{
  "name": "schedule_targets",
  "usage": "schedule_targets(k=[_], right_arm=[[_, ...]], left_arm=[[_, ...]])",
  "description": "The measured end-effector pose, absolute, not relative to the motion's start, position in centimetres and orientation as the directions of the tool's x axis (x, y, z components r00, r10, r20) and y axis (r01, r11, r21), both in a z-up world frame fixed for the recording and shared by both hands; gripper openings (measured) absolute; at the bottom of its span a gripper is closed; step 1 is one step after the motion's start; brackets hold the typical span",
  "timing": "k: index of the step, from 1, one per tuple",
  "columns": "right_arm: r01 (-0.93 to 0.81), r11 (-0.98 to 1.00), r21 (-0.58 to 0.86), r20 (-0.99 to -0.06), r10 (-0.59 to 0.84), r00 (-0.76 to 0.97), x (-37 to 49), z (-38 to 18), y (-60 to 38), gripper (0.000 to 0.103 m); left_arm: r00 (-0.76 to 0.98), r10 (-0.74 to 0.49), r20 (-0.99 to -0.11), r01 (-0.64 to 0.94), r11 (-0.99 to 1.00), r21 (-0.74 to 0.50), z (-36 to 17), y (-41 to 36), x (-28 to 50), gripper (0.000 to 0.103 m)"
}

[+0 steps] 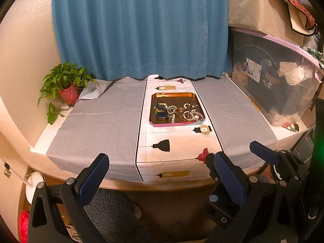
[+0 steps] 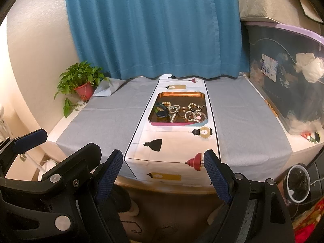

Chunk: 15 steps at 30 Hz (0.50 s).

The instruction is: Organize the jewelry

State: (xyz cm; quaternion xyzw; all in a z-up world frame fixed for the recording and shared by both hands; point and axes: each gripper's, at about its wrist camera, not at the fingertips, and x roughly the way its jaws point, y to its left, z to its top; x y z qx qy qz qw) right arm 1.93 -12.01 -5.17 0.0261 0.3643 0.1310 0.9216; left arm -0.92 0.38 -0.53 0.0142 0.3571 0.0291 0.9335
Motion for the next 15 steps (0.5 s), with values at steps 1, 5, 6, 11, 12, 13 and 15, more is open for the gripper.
schedule_targets(k=[1, 5, 6, 11, 12, 13, 15], right_arm=[[-0.22, 0.965, 0.144, -0.666, 0.259, 0.7, 1.89, -5.14, -11.91, 0.082], [-0.221, 0.965, 0.143, -0.665, 0.259, 0.7, 1.87, -5.12, -11.96, 0.082], [-0.219, 0.965, 0.143, -0.664, 0.258, 0.702, 1.86, -5.14, -11.87, 0.082], [-0.221, 0.965, 0.145, -0.665, 0.26, 0.7, 1.88, -5.17, -11.84, 0.082], [-0.221, 0.965, 0.145, -0.665, 0.26, 0.7, 1.71, -5.17, -11.8, 0.082], [-0.219, 0.965, 0.145, -0.666, 0.259, 0.7, 1.71, -5.17, -11.78, 0.082], [-0.22, 0.965, 0.143, -0.665, 0.259, 0.701, 1.72, -5.13, -11.8, 0.083]], left_arm=[[0.742, 0.064, -0.667, -0.044, 0.998, 0.047, -0.54, 0.39, -0.94, 0.103], [0.745, 0.064, -0.664, -0.044, 0.998, 0.047, -0.53, 0.27, -0.92, 0.103], [0.745, 0.064, -0.664, -0.044, 0.998, 0.047, -0.52, 0.3, -0.97, 0.103], [0.743, 0.064, -0.667, -0.043, 0.998, 0.047, -0.53, 0.33, -0.98, 0.103], [0.743, 0.065, -0.666, -0.044, 0.998, 0.048, -0.52, 0.23, -0.88, 0.103], [0.743, 0.064, -0.666, -0.044, 0.998, 0.047, -0.52, 0.22, -0.88, 0.103], [0.744, 0.065, -0.665, -0.045, 0.998, 0.046, -0.49, 0.26, -0.98, 0.103]])
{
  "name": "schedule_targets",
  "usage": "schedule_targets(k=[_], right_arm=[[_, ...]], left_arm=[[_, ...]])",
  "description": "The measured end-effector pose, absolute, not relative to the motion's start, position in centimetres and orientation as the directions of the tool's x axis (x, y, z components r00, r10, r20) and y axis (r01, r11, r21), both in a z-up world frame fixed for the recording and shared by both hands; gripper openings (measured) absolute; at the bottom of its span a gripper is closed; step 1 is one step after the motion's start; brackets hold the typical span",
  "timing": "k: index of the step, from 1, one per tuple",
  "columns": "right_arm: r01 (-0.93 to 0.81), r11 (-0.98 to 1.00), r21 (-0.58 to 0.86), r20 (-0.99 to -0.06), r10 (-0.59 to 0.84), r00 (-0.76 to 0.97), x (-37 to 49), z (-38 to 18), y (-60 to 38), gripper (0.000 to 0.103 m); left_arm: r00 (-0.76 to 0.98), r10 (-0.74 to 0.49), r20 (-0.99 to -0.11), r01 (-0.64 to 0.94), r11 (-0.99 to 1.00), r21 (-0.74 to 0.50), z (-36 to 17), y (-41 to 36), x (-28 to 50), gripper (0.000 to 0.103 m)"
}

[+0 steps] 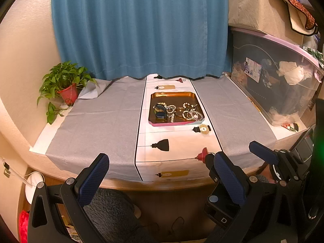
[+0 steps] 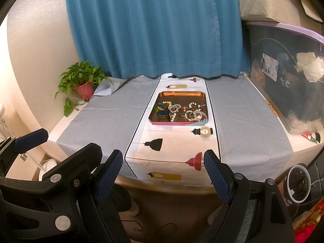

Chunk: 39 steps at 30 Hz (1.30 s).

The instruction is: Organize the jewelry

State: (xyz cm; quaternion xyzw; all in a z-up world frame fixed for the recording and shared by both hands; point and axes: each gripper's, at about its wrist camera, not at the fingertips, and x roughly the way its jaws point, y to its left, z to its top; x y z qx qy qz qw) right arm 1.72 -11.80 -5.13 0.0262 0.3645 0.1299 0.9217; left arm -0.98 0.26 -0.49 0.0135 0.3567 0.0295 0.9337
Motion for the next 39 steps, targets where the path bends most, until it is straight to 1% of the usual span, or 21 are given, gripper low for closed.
schedule_targets(k=[39], right_arm=[[-0.219, 0.965, 0.142, -0.661, 0.257, 0.705, 1.56, -5.01, -11.45, 0.082]], left_arm=[[0.745, 0.068, -0.663, -0.049, 0.998, 0.047, -0.21, 0.26, -1.28, 0.103]])
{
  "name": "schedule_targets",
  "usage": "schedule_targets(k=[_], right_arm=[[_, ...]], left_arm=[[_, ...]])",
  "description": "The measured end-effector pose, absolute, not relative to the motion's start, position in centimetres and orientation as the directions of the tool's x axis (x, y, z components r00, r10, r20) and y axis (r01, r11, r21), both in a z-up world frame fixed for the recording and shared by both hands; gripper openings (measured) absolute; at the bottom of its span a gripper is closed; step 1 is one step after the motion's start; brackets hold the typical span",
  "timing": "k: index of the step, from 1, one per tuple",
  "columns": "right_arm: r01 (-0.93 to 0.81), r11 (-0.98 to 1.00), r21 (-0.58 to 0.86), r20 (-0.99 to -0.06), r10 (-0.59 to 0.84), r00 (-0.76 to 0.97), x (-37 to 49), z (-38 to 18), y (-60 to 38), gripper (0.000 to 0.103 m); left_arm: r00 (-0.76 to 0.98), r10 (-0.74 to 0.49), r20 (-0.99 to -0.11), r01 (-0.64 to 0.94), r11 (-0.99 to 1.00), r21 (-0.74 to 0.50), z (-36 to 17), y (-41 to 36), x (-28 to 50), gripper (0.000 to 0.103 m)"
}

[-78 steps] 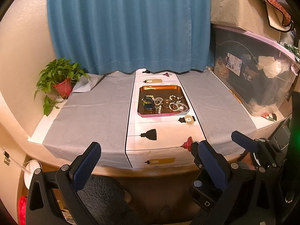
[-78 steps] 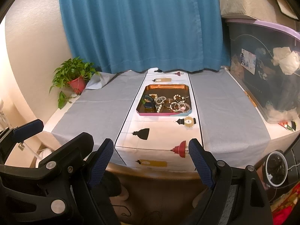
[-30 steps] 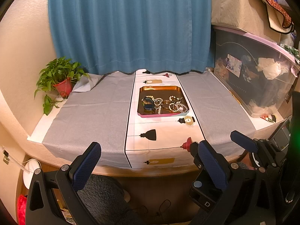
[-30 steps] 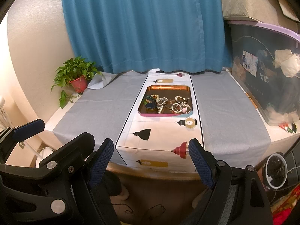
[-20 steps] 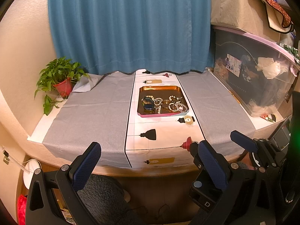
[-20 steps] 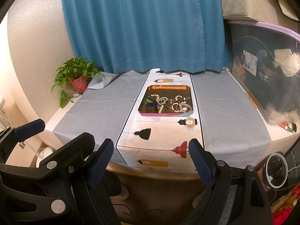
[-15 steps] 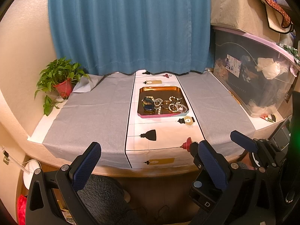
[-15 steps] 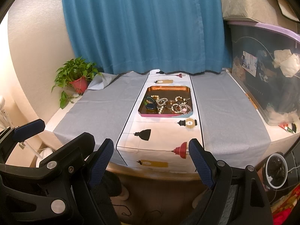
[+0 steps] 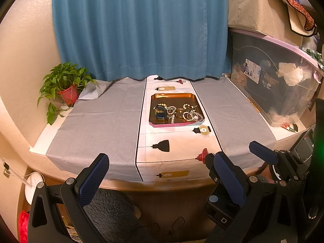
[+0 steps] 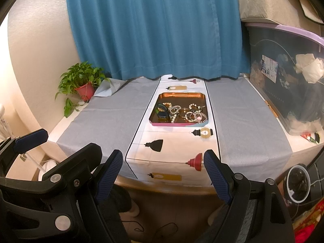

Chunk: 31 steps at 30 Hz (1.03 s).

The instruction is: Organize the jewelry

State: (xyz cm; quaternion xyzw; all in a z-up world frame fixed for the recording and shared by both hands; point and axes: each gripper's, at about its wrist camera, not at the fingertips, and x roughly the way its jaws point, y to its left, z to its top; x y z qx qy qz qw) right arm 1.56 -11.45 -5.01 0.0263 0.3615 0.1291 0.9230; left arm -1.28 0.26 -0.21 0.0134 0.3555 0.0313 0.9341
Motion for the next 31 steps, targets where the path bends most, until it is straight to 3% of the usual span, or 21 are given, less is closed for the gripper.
schedule_targets(k=[31], right_arm=[[-0.225, 0.963, 0.148, -0.683, 0.264, 0.681, 1.9, -5.7, -10.7, 0.083]], left_arm=[[0.724, 0.07, -0.686, -0.051, 0.998, 0.048, -0.4, 0.6, 0.0, 0.103]])
